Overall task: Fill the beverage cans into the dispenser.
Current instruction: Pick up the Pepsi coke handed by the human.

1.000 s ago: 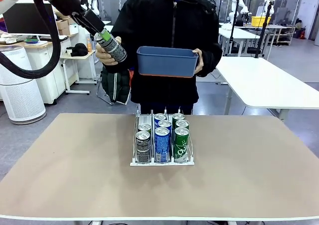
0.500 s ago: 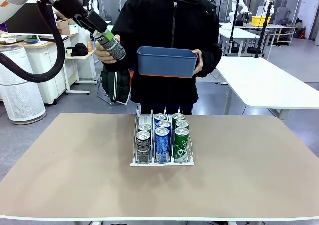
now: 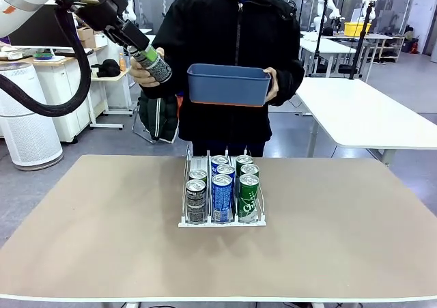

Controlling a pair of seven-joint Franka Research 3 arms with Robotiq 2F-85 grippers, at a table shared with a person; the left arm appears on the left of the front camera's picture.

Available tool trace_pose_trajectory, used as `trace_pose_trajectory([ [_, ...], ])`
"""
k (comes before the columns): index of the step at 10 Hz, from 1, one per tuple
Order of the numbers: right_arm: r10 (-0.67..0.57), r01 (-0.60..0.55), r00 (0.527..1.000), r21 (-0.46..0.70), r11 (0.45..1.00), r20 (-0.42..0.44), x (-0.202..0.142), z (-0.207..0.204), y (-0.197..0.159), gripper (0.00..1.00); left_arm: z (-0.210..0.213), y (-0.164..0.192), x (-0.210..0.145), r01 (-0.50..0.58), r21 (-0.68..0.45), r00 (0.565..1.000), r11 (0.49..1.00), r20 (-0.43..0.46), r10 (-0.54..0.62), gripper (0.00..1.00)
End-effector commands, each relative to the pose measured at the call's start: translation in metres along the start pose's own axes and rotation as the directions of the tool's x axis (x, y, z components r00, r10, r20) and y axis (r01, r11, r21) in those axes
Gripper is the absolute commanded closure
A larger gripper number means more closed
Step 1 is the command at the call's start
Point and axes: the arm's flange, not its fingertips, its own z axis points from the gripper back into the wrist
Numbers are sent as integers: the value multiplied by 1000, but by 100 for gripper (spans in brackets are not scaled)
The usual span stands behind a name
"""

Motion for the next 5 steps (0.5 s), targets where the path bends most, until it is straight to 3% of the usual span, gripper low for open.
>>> trace_pose_trajectory([
  [1, 2, -2, 1000, 6, 1000, 3, -1, 0, 0, 0, 1, 2, -1, -14, 5, 1000, 1000, 3, 14, 0],
  [2, 2, -2, 1000, 6, 1000, 3, -1, 0, 0, 0, 0, 0, 0, 0, 0, 1000, 1000, 0, 0, 16],
  [3, 2, -2, 1000, 6, 1000, 3, -1, 0, 0, 0, 0, -1, 3, -5, 20, 1000, 1000, 7, 4, 20],
  [4, 2, -2, 1000, 6, 1000, 3, -1, 0, 0, 0, -2, -3, 4, 4, 29, 1000, 1000, -6, -4, 36],
  [5, 2, -2, 1000, 6, 1000, 3, -1, 0, 0, 0, -2, -1, 3, 10, 33, 1000, 999, -8, -10, 40],
])
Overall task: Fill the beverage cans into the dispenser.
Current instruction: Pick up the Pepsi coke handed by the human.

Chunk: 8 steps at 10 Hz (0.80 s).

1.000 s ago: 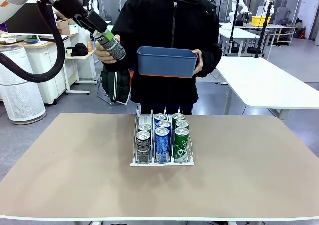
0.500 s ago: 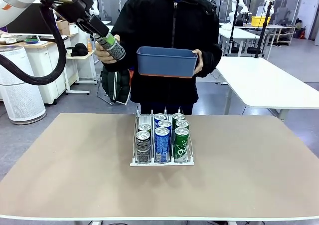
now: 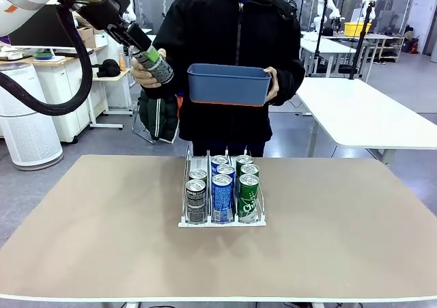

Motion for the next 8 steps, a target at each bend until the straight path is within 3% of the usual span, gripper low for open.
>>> trace_pose_trajectory([
  [1, 2, -2, 1000, 6, 1000, 3, -1, 0, 0, 0, -2, 3, -1, 3, 29, 1000, 1000, -9, -2, 56],
  [2, 2, -2, 1000, 6, 1000, 3, -1, 0, 0, 0, -2, 1, -1, -1, 45, 1000, 999, -18, 1, 60],
  [3, 2, -2, 1000, 6, 1000, 3, -1, 0, 0, 0, -1, -1, -1, 5, 50, 1000, 999, -30, -3, 76],
  [4, 2, -2, 1000, 6, 1000, 3, -1, 0, 0, 0, 0, 0, -2, 5, 62, 998, 998, -55, -1, 79],
  [5, 2, -2, 1000, 6, 1000, 3, -1, 0, 0, 0, 1, 0, -1, 8, 68, 998, 998, -60, -4, 96],
  [7, 2, -2, 1000, 6, 1000, 3, -1, 0, 0, 0, 3, -1, -2, 14, 61, 998, 998, -58, -10, 100],
  [8, 2, -2, 1000, 6, 1000, 3, -1, 0, 0, 0, 2, -1, 0, 22, 7, 999, 1000, -34, -22, 100],
])
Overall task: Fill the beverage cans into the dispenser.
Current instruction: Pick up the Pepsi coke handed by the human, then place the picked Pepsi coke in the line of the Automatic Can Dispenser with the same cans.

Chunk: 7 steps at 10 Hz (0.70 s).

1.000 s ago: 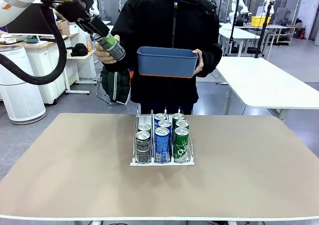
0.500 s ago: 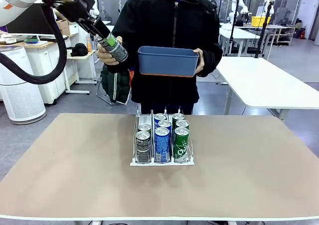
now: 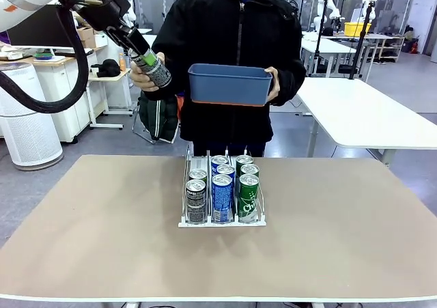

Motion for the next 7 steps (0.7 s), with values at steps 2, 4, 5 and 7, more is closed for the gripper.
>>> trace_pose_trajectory([
  [2, 2, -2, 1000, 6, 1000, 3, -1, 0, 0, 0, 0, 1, 0, 0, 7, 1000, 1000, 0, 0, 100],
  [4, 2, -2, 1000, 6, 1000, 3, -1, 0, 0, 0, 0, 1, 0, 0, 7, 1000, 1000, 0, 0, 100],
  [5, 2, -2, 1000, 6, 1000, 3, -1, 0, 0, 0, 0, 1, 0, 0, 7, 1000, 1000, 0, 0, 100],
  [7, 2, -2, 1000, 6, 1000, 3, -1, 0, 0, 0, 0, 1, 0, 0, 7, 1000, 1000, 0, 0, 100],
])
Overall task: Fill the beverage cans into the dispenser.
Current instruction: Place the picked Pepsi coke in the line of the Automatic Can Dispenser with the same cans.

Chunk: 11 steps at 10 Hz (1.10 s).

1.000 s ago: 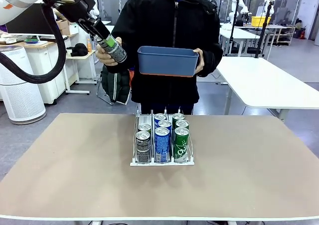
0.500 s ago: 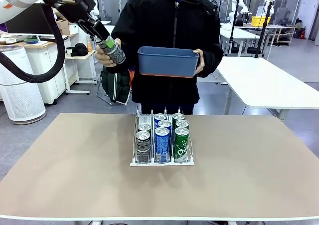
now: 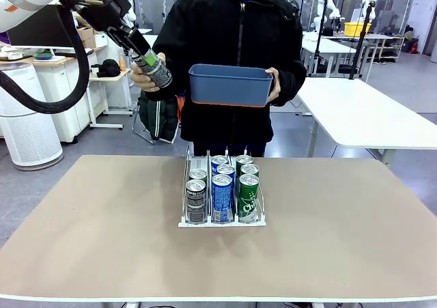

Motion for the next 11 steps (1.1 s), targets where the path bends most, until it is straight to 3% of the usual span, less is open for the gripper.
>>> trace_pose_trajectory([
  [1, 2, -2, 1000, 6, 1000, 3, -1, 0, 0, 0, 1, 1, 0, -1, 8, 1000, 1000, 1, 1, 100],
  [11, 2, -2, 1000, 6, 1000, 3, -1, 0, 0, 0, 1, 1, 0, -1, 8, 1000, 1000, 1, 1, 100],
])
